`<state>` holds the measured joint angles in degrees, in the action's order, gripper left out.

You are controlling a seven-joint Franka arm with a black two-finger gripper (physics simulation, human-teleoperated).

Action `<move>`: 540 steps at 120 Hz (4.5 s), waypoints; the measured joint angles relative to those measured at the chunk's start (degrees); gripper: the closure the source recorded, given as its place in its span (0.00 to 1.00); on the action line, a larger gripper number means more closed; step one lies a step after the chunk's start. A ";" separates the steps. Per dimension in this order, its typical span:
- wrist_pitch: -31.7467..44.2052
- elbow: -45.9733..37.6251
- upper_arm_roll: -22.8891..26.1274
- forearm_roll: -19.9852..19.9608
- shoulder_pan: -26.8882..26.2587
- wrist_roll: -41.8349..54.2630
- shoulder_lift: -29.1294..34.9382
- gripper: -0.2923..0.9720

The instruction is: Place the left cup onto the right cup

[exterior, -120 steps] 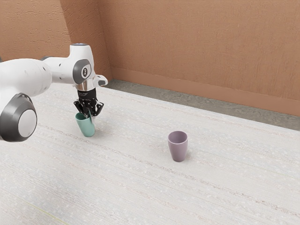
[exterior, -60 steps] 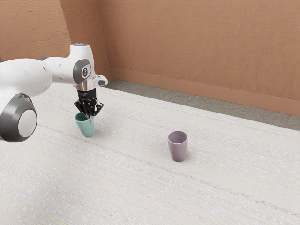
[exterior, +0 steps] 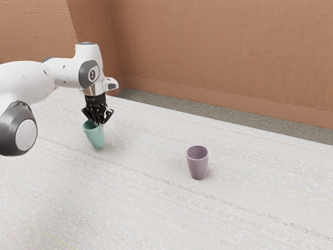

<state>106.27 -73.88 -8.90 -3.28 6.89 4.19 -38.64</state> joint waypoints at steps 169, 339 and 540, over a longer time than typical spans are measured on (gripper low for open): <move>-3.68 -5.33 0.26 0.79 -9.79 0.19 13.67 0.85; -4.57 -7.34 0.47 1.45 -26.29 0.55 17.86 0.85; -6.24 8.24 2.03 0.95 -32.11 0.63 4.77 0.85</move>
<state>100.02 -65.64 -6.87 -2.33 -25.23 4.82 -33.87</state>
